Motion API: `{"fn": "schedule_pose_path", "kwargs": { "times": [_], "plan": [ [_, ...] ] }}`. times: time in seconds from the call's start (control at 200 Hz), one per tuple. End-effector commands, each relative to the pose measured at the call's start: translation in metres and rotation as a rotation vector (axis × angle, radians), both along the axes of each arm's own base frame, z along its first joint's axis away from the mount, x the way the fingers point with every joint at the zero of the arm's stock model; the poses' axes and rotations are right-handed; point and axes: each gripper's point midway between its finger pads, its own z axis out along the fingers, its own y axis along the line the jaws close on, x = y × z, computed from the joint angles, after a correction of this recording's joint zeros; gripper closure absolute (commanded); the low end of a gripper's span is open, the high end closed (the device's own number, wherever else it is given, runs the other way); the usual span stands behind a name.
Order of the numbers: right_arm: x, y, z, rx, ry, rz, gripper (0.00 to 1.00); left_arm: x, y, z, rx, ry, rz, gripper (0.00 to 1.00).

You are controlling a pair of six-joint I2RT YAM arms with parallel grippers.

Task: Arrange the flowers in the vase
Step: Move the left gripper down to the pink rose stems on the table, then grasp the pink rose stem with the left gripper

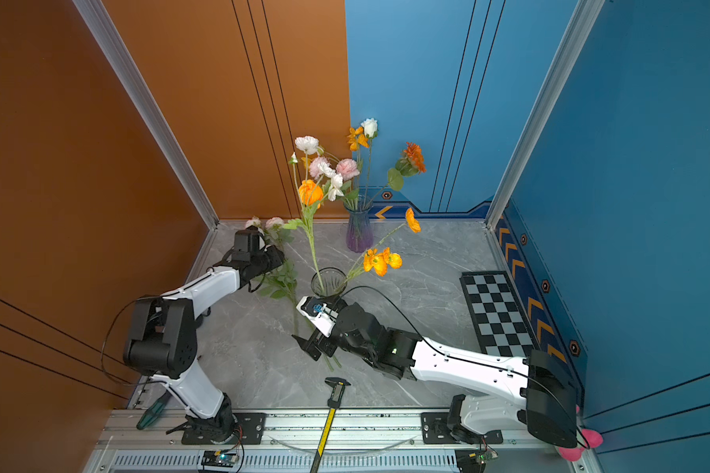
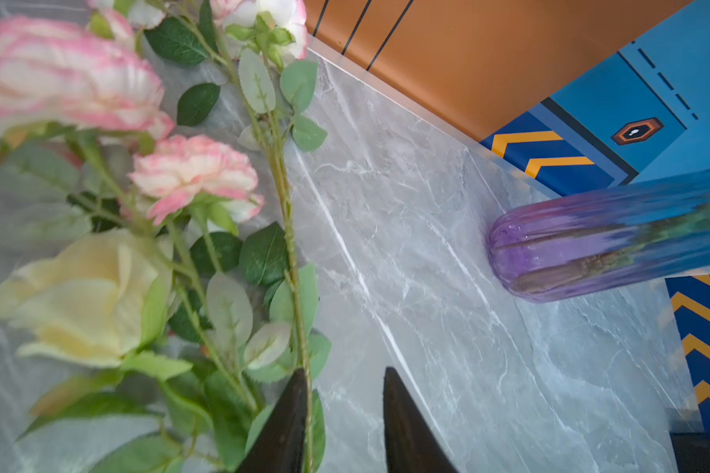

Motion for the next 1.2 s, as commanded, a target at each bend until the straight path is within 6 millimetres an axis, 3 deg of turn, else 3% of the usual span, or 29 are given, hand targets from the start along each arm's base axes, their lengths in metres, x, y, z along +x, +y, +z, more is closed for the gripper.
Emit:
{"fn": "schedule_pose_path", "kwargs": {
  "times": [0.0, 0.145, 0.546, 0.851, 1.196],
  "plan": [
    [0.017, 0.006, 0.009, 0.014, 0.021, -0.093, 0.00, 0.022, 0.007, -0.010, -0.026, 0.045, 0.028, 0.67],
    [0.025, 0.022, 0.008, -0.009, 0.044, -0.106, 0.00, 0.039, 0.011, -0.030, -0.028, 0.110, 0.057, 0.72],
    [0.037, 0.043, -0.007, -0.054, 0.088, -0.126, 0.00, 0.047, 0.019, -0.074, -0.015, 0.180, 0.078, 0.73],
    [0.045, 0.042, -0.011, -0.061, 0.110, -0.122, 0.00, 0.058, 0.025, -0.090, 0.004, 0.184, 0.108, 0.73],
    [0.048, 0.037, -0.014, -0.071, 0.118, -0.130, 0.00, 0.070, 0.019, -0.110, -0.022, 0.208, 0.104, 0.75]
  ]
}}
